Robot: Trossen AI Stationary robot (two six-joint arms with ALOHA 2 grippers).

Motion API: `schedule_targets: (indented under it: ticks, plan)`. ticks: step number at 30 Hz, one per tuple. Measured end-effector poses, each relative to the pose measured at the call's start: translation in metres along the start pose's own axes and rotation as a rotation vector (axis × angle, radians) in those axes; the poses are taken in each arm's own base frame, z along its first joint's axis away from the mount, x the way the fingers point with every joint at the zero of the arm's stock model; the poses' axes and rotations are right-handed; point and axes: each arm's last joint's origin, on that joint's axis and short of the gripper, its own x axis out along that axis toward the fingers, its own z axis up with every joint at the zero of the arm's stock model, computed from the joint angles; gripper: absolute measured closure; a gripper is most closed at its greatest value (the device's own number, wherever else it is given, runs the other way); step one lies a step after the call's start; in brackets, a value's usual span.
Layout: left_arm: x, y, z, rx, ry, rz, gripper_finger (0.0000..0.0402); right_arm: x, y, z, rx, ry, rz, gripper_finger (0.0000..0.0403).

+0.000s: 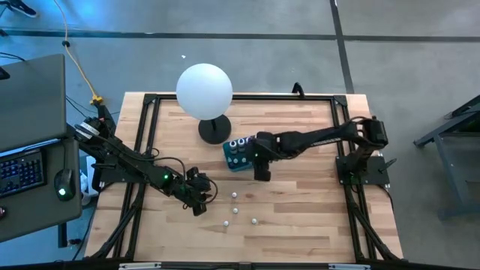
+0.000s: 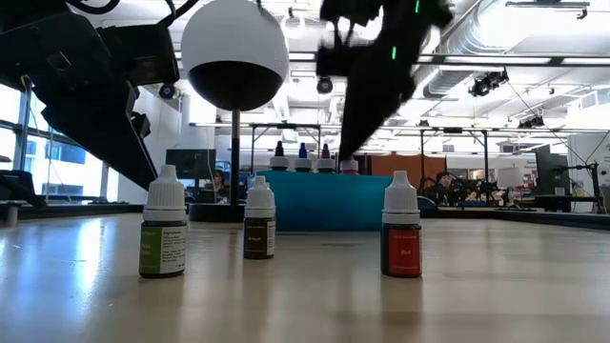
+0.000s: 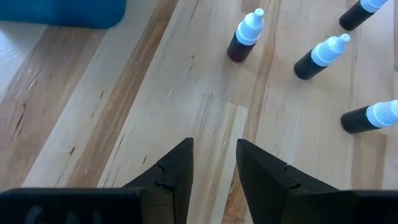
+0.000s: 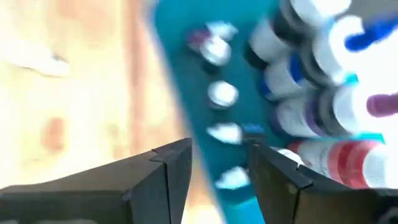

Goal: Pick & Place food coloring
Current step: Put the red food coloring bottle into the bin

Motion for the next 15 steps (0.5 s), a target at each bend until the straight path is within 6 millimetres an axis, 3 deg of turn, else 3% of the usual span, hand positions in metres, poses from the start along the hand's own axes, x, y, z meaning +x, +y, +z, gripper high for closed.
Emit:
schedule_targets:
  ticks: [5, 9, 15]
  plan:
    - [0.0, 0.0, 0.0, 0.0, 0.0, 0.0, 0.0282, -0.027, 0.058, 0.016, -0.119, -0.093, 0.158, 0.0257]
    - [0.0, 0.0, 0.0, -0.002, 0.0, -0.001, 0.0282, -0.026, 0.107, 0.004, -0.151, -0.066, 0.304, 0.0251]
    - [0.0, -0.001, 0.001, -0.008, -0.011, -0.011, 0.0282, -0.019, 0.161, -0.011, -0.149, -0.072, 0.368, 0.0249]
